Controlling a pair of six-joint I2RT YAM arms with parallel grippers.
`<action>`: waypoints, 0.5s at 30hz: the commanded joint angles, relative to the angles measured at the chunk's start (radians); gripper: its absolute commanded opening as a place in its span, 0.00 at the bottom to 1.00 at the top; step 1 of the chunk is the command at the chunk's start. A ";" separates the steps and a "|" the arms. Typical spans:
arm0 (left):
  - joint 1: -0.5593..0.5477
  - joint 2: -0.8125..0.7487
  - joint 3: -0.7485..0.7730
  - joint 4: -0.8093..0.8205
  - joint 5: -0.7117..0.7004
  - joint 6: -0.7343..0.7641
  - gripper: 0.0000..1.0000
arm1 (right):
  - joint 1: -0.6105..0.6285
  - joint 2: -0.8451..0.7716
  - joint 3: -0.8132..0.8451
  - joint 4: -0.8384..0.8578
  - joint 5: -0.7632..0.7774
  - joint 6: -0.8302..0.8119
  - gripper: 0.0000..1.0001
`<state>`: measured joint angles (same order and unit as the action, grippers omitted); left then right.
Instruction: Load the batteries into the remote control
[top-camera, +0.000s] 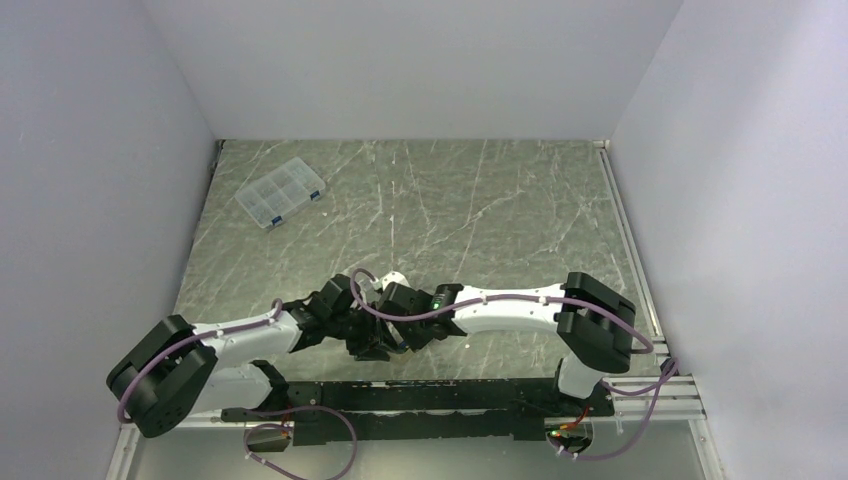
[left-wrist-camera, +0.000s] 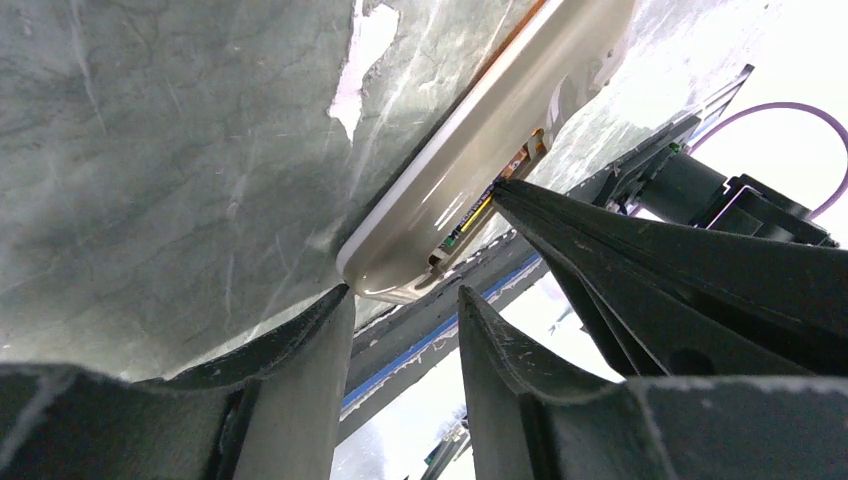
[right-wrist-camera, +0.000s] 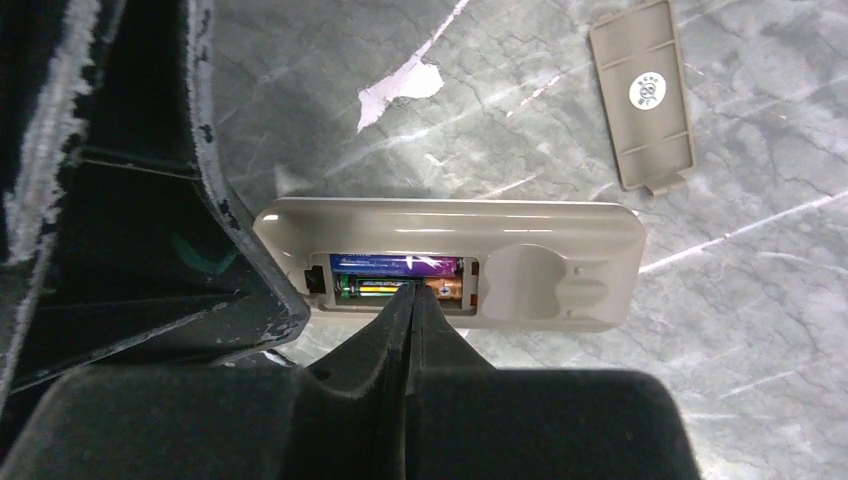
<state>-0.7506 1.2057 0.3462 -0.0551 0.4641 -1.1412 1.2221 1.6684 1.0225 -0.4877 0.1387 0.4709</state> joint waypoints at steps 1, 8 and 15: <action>-0.006 -0.037 -0.001 -0.001 -0.013 0.009 0.48 | 0.007 -0.001 0.033 -0.113 0.059 0.017 0.00; -0.006 -0.068 0.005 -0.038 -0.025 0.017 0.48 | 0.005 -0.056 0.080 -0.143 0.119 0.003 0.09; -0.006 -0.068 0.009 -0.051 -0.023 0.025 0.48 | -0.022 -0.112 0.095 -0.130 0.140 -0.035 0.25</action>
<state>-0.7506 1.1534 0.3462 -0.0948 0.4473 -1.1378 1.2186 1.6203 1.0706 -0.6125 0.2375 0.4633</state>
